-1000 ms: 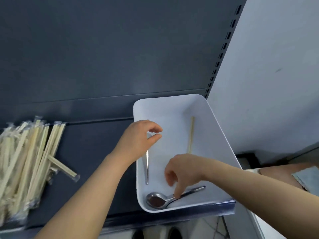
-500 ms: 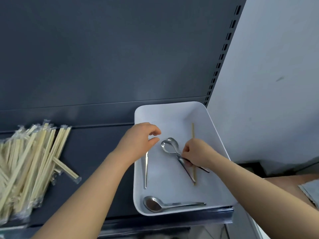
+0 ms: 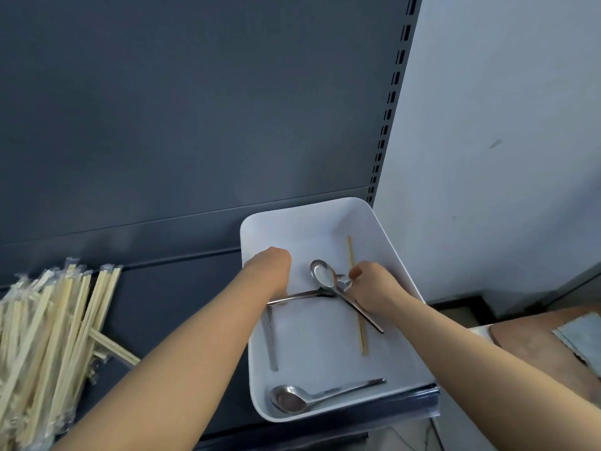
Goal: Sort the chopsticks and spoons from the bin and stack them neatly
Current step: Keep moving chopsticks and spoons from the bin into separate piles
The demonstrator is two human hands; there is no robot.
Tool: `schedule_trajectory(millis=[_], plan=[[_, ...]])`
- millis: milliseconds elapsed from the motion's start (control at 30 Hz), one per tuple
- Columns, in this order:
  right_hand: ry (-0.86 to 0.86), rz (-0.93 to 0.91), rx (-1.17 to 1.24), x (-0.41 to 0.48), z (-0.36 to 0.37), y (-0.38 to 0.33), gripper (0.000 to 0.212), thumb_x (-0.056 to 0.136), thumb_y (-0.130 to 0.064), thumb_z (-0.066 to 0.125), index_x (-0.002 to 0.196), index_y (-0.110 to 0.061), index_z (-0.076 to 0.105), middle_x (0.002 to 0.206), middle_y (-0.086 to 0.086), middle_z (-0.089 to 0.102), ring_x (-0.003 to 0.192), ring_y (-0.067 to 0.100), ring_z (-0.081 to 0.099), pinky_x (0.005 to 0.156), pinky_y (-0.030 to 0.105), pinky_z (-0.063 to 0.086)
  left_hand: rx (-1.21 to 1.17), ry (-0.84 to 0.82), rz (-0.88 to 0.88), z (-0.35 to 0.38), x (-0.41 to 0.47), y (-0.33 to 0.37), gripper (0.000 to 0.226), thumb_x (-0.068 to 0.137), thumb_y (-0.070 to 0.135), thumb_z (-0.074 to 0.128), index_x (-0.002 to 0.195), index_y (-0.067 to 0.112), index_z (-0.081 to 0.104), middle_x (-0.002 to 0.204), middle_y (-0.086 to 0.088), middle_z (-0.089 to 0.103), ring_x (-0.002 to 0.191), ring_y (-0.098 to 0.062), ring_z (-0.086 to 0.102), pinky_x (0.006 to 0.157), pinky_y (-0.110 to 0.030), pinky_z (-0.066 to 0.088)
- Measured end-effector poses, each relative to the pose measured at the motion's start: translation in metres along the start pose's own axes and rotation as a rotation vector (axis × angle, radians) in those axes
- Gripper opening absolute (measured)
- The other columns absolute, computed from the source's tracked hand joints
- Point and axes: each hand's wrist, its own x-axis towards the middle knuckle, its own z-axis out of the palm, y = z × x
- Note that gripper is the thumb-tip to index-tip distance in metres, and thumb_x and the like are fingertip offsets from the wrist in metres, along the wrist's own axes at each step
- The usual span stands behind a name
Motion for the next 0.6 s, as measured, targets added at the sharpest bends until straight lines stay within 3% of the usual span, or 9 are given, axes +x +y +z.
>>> schedule_trajectory(millis=[100, 200, 333, 467, 600], plan=[[0.010, -0.005, 0.025, 0.003, 0.006, 0.003, 0.035, 0.086, -0.031, 0.064, 0.115, -0.014, 0.057, 0.104, 0.005, 0.065, 0.097, 0.023, 0.060, 0.076, 0.024, 0.044, -0.066, -0.051, 0.028, 0.003, 0.006, -0.001, 0.036, 0.070, 0.017, 0.080, 0.093, 0.012, 0.052, 0.092, -0.006, 0.056, 0.074, -0.023, 0.052, 0.056, -0.027, 0.042], [0.011, 0.004, 0.067, 0.006, 0.005, 0.005, 0.030, 0.085, -0.023, 0.066, 0.113, -0.014, 0.059, 0.092, 0.001, 0.060, 0.084, 0.020, 0.056, 0.070, 0.024, 0.041, -0.170, -0.045, 0.059, 0.002, 0.011, -0.004, 0.037, 0.074, 0.014, 0.077, 0.103, 0.012, 0.055, 0.099, -0.007, 0.057, 0.083, -0.025, 0.054, 0.072, -0.031, 0.049], [0.028, 0.008, 0.142, 0.007, 0.005, 0.004, 0.025, 0.085, -0.019, 0.068, 0.106, -0.009, 0.061, 0.086, 0.003, 0.060, 0.075, 0.021, 0.055, 0.068, 0.025, 0.042, -0.357, 0.007, 0.097, 0.001, 0.017, -0.007, 0.014, 0.073, 0.015, 0.074, 0.076, 0.008, 0.063, 0.070, -0.007, 0.048, 0.063, -0.022, 0.042, 0.054, -0.024, 0.036], [0.016, 0.029, 0.167, 0.007, 0.005, 0.003, 0.014, 0.084, -0.017, 0.067, 0.094, -0.013, 0.058, 0.086, 0.004, 0.061, 0.076, 0.022, 0.056, 0.067, 0.025, 0.042, -0.531, 0.016, 0.127, 0.003, 0.018, -0.007, 0.016, 0.079, 0.018, 0.075, 0.086, 0.008, 0.065, 0.068, -0.001, 0.058, 0.056, -0.015, 0.054, 0.048, -0.021, 0.041], [0.022, 0.049, 0.113, 0.009, 0.007, 0.002, 0.013, 0.086, -0.012, 0.063, 0.076, -0.019, 0.058, 0.075, 0.001, 0.061, 0.074, 0.020, 0.056, 0.060, 0.022, 0.041, -0.631, -0.013, 0.155, 0.004, 0.020, -0.003, 0.024, 0.081, 0.025, 0.075, 0.084, 0.003, 0.066, 0.065, -0.003, 0.055, 0.059, -0.018, 0.052, 0.056, -0.024, 0.044]])
